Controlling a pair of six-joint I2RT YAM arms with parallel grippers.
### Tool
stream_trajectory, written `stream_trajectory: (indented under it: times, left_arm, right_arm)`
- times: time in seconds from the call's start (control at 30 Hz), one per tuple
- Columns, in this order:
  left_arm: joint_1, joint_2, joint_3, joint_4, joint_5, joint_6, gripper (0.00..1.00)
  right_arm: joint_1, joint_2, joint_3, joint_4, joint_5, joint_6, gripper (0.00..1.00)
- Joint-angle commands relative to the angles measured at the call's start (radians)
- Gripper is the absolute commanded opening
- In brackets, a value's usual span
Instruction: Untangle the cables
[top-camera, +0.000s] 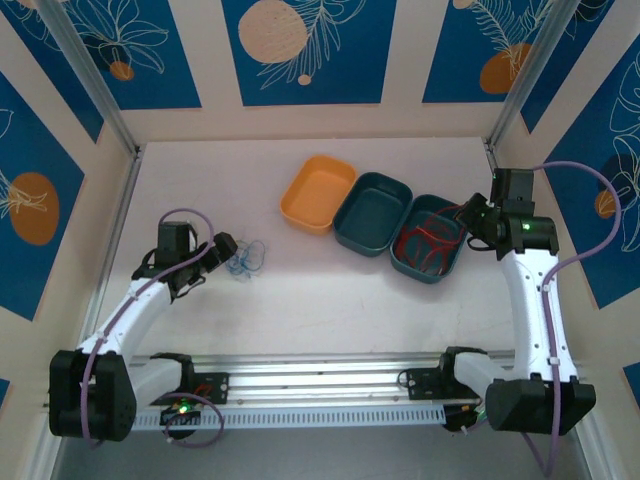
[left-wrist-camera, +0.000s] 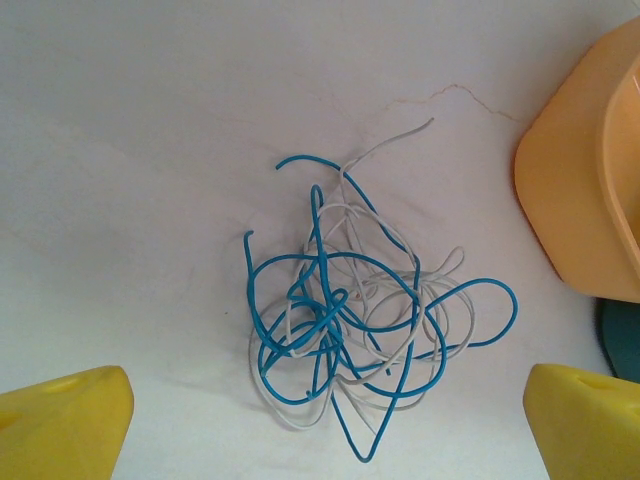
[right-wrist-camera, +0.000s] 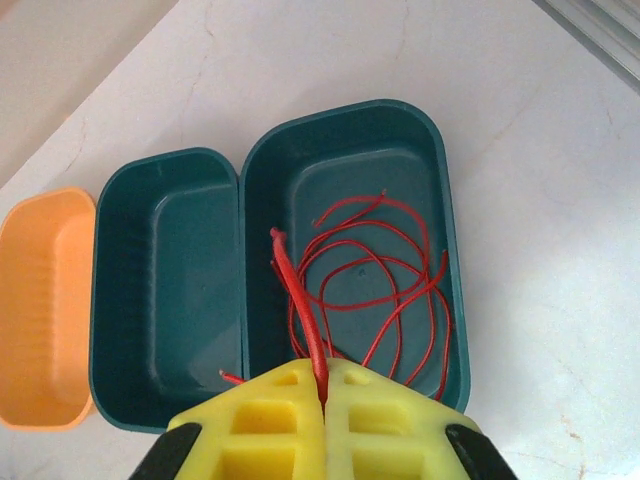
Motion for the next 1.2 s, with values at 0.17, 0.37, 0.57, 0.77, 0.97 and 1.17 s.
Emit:
stream_trajectory:
  times: [0.17,0.37,0.57,0.77,0.97,1.17]
  left_arm:
    - [0.006,0.018,0.018,0.002,-0.002,0.024,1.0]
    - [0.005,0.022,0.003,0.019,0.003,0.021,1.0]
    - [0.004,0.033,-0.003,0.027,0.009,0.021,1.0]
    - [0.004,0.033,-0.01,0.034,0.01,0.017,1.0]
    - [0.004,0.04,-0.011,0.04,0.011,0.017,1.0]
    - [0.005,0.049,-0.009,0.045,0.016,0.014,1.0]
  right_arm:
    - [-0.033,0.042,-0.068,0.107,-0.043,0.011,0.0]
    - [-0.034,0.088,-0.133,0.175,0.002,0.002,0.0]
    - [-0.036,0.162,-0.169,0.272,0.03,-0.058,0.0]
    - [-0.033,0.254,-0.156,0.301,0.064,-0.093,0.0]
    - [-0.015,0.368,-0.123,0.301,0.077,-0.119,0.0]
    - [0.004,0.481,-0.076,0.302,0.088,-0.143,0.0]
